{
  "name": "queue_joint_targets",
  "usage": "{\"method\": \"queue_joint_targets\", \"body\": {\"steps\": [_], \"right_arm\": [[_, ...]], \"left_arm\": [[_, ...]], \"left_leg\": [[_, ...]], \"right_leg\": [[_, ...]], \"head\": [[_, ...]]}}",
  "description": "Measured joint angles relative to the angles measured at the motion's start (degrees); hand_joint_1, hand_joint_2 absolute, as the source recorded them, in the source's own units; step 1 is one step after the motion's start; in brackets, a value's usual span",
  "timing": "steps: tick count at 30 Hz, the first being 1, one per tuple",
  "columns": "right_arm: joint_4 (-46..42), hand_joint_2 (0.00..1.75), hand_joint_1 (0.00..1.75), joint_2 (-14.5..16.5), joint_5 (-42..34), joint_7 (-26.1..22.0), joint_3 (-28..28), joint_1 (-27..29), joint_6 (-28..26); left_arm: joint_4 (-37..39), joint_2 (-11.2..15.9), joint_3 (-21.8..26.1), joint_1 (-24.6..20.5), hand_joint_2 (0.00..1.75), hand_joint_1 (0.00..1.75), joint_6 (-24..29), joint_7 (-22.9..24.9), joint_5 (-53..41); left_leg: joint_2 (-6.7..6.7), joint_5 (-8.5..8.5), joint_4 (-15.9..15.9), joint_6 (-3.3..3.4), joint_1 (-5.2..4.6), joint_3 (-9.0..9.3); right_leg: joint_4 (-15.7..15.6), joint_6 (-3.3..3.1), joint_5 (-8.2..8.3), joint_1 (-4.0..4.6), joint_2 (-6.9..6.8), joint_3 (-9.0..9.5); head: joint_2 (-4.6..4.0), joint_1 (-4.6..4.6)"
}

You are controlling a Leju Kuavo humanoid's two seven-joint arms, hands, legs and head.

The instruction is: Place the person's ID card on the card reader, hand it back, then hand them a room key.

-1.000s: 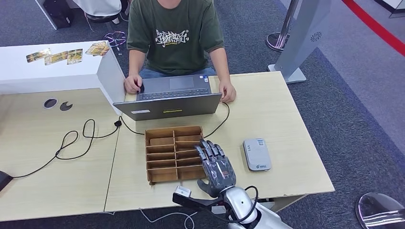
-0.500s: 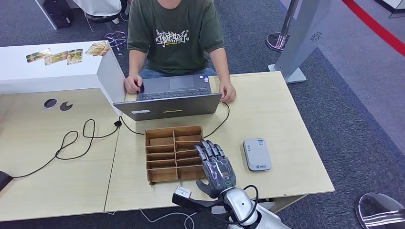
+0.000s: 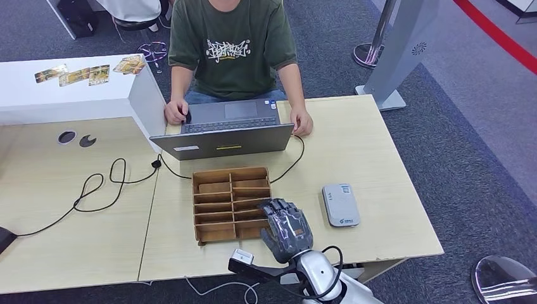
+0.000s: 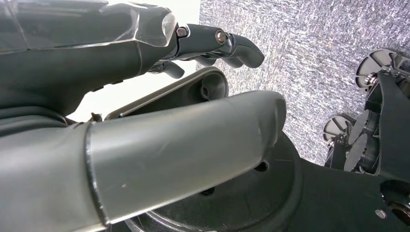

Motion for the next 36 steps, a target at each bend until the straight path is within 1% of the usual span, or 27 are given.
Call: {"method": "queue_joint_targets", "body": {"steps": [6,11,26,30,36], "right_arm": [[0.0,1.75,1.61,-0.14,-0.58,-0.45,-0.03,0.05,-0.04],[0.0,1.75,1.61,-0.98,-1.44,-1.51,-0.07,0.4,-0.6],[-0.08,1.75,1.71,-1.92,-3.07,-2.06,-0.33,0.63,-1.13],[-0.79,1.75,1.75,-2.01,-1.85,-1.72,-0.99,1.68,-3.46],[-3.95,1.75,1.75,-1.99,2.66,-1.55,-3.75,4.91,-9.69]], "left_arm": [[0.0,0.0,0.0,0.0,0.0,0.0,0.03,0.01,0.0],[0.0,0.0,0.0,0.0,0.0,0.0,0.16,0.0,0.0],[0.0,-0.1,0.0,0.0,0.0,0.0,0.12,-0.07,0.0],[0.0,-0.11,0.0,0.0,0.0,0.0,0.13,-0.16,0.0],[0.0,-0.22,0.0,0.0,0.0,0.0,0.23,-0.34,0.0]], "left_leg": [[0.0,0.0,0.0,0.0,0.0,0.01],[0.0,0.0,0.0,0.0,0.0,0.01],[0.0,0.0,0.0,0.0,0.0,0.01],[-0.01,0.0,0.0,0.0,0.0,0.0],[-0.01,-0.02,0.0,0.01,0.0,-0.01]], "right_leg": [[0.0,0.0,0.0,0.0,0.0,0.0],[-0.01,0.0,0.0,0.0,0.0,0.0],[-0.01,0.0,0.0,0.0,0.0,0.01],[-0.01,0.0,0.0,0.0,0.0,0.0],[-0.01,0.0,0.0,0.0,-0.01,0.0]], "head": [[-0.01,0.0],[0.0,0.0],[-0.01,0.0],[0.0,0.0],[-0.01,0.0]]}}
